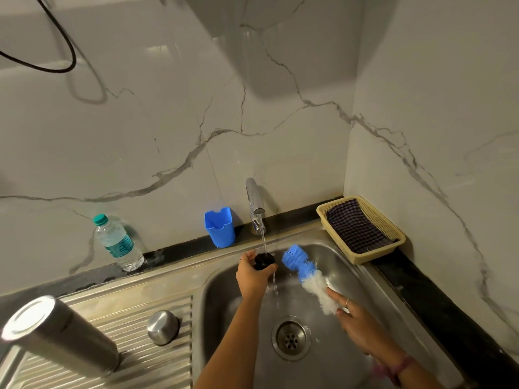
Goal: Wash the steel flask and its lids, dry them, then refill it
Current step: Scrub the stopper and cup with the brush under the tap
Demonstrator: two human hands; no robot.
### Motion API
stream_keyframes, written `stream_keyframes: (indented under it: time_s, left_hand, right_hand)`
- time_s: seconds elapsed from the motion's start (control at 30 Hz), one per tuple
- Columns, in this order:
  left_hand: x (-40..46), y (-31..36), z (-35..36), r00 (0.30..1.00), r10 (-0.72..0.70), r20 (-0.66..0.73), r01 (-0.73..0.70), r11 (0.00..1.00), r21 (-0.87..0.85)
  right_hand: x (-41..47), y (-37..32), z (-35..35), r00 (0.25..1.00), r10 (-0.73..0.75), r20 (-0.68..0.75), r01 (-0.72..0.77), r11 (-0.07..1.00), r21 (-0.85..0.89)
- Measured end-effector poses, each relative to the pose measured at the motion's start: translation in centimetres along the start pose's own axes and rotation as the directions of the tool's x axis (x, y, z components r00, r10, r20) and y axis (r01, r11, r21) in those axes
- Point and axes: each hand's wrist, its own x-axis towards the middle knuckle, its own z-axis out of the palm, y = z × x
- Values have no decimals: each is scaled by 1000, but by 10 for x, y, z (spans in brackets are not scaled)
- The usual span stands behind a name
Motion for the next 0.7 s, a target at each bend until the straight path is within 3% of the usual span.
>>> stream_keyframes:
  time_s: [0.27, 0.5, 0.7]
  left_hand:
    - [-28, -12, -15, 999, 50, -14, -47, 979, 197]
    - [-57, -20, -40, 973, 195, 124, -229, 884, 408]
    - [-75, -26, -57, 984, 164, 73, -180, 906, 383]
  right_hand:
    - [-4, 9, 3, 1000, -19, 24, 20, 998, -56]
    - [-5, 14, 9, 998, -33, 45, 37, 995, -94]
    - [-5, 17, 23, 993, -33, 111, 41, 997, -70]
